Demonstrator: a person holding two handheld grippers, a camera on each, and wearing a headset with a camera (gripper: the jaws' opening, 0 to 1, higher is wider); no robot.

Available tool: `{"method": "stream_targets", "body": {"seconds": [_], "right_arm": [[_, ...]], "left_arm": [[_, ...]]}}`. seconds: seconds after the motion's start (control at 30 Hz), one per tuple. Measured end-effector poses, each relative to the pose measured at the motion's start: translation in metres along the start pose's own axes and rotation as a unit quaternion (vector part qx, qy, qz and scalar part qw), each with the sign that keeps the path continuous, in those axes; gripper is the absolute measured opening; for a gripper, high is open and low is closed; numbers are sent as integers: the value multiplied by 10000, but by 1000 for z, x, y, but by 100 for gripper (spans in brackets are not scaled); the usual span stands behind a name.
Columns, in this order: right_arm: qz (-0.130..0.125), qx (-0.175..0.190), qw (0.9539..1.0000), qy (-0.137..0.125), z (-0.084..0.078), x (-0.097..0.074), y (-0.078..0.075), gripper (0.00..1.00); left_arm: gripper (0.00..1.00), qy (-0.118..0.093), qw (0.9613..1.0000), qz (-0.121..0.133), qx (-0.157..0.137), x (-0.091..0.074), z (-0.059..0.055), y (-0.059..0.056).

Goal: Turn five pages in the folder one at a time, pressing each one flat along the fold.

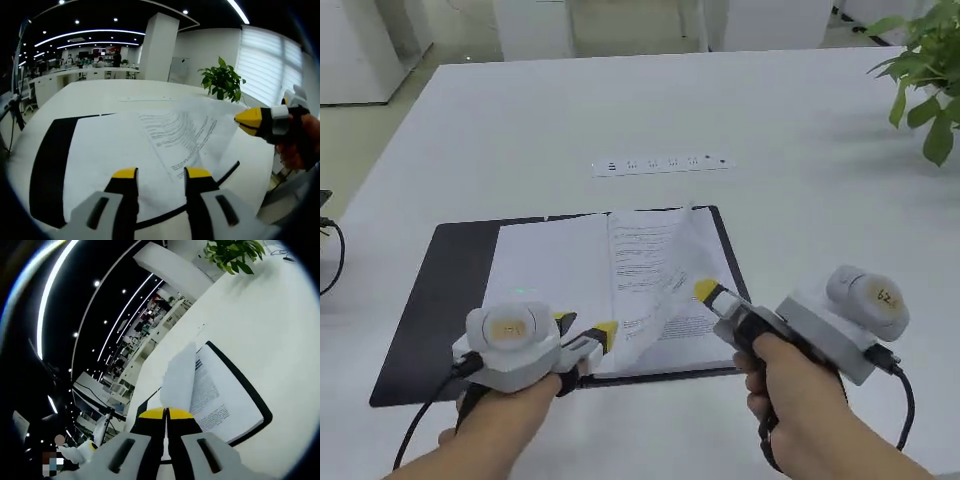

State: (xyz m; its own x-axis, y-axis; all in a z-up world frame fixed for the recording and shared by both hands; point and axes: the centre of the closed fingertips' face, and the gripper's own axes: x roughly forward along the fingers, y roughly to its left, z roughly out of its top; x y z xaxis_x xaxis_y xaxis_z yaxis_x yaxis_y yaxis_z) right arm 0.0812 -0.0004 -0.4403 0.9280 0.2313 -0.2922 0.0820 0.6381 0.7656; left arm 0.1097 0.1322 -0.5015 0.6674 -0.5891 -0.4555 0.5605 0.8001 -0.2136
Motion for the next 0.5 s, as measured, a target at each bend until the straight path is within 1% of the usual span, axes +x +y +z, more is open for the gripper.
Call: {"method": "stream_targets", "body": {"seconds": [0.07, 0.17, 0.23, 0.37, 0.43, 0.47, 0.5], "right_arm": [[71, -180, 9998, 50, -5, 1, 10, 0], [173, -413, 9990, 95, -12, 4, 26, 0], [230, -474, 9985, 112, -15, 6, 34, 0], [358, -749, 9963, 215, -25, 12, 53, 0], [393, -818, 9955, 276, -31, 15, 63, 0], [454, -929, 9941, 317, -35, 17, 70, 0], [492, -979, 9934, 353, -38, 19, 74, 0]], "left_arm": [[35, -37, 10000, 63, 16, -9, 2, 7], [35, -128, 9998, 154, -14, -25, 5, 23], [35, -164, 9996, 231, -42, -35, 7, 32], [36, -270, 9991, 322, -106, -51, 9, 46], [37, -326, 9987, 365, -166, -60, 11, 52], [37, -356, 9985, 383, -173, -65, 12, 55], [37, -388, 9983, 387, -186, -68, 13, 57]]}}
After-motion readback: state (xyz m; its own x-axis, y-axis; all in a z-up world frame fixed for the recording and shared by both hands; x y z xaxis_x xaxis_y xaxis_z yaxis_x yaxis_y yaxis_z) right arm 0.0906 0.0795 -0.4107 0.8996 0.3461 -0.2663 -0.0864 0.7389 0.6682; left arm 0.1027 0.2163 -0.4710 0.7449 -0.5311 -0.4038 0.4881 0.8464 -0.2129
